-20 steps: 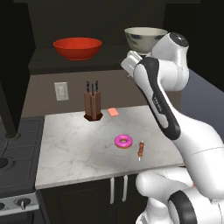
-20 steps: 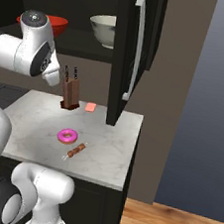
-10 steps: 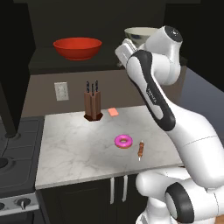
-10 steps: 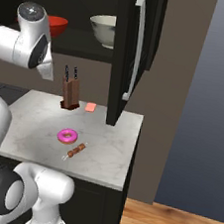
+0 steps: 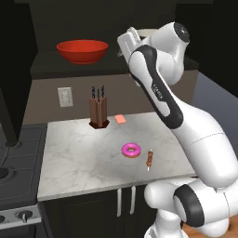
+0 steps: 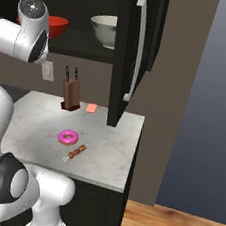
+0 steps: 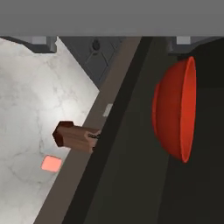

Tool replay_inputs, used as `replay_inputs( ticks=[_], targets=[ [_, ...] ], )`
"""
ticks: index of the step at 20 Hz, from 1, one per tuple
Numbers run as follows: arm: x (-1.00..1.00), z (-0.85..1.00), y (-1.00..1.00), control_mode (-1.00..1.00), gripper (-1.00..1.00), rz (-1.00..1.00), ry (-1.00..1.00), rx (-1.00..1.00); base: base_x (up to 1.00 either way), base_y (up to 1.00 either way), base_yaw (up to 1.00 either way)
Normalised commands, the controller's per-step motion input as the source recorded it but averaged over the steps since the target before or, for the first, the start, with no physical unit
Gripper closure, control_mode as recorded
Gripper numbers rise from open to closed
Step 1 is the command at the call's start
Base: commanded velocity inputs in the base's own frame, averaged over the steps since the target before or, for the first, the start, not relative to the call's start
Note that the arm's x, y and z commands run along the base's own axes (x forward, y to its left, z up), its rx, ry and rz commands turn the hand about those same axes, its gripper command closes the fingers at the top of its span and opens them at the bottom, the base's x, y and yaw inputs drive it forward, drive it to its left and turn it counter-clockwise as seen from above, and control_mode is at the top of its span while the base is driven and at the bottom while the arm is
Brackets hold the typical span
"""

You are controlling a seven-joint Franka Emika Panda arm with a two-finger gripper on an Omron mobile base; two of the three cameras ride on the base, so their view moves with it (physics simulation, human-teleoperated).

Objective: Pick both bowls and place them on the counter. Then place the donut in one bowl and place the kebab skewer in the other bowl.

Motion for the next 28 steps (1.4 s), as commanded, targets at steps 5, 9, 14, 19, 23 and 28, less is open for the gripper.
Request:
replay_inputs(
  ticks=[5, 9, 14, 19, 23, 28],
  targets=[
    [0.33, 0.20, 0.26, -1.00, -1.00, 0.00, -0.07, 0.12, 0.00, 0.00, 0.00],
    [0.40, 0.15, 0.26, -1.00, -1.00, 0.00, -0.02, 0.09, 0.00, 0.00, 0.00],
    [0.40, 0.14, 0.17, -1.00, -1.00, 0.00, 0.00, 0.07, 0.00, 0.00, 0.00],
    [0.47, 0.07, 0.10, -1.00, -1.00, 0.00, 0.00, 0.01, 0.00, 0.00, 0.00],
    [0.47, 0.00, 0.09, -1.00, -1.00, 0.00, 0.00, 0.00, 0.00, 0.00, 0.00],
    [0.44, -0.03, 0.07, -1.00, -1.00, 0.00, 0.04, 0.00, 0.00, 0.00, 0.00]
  ],
)
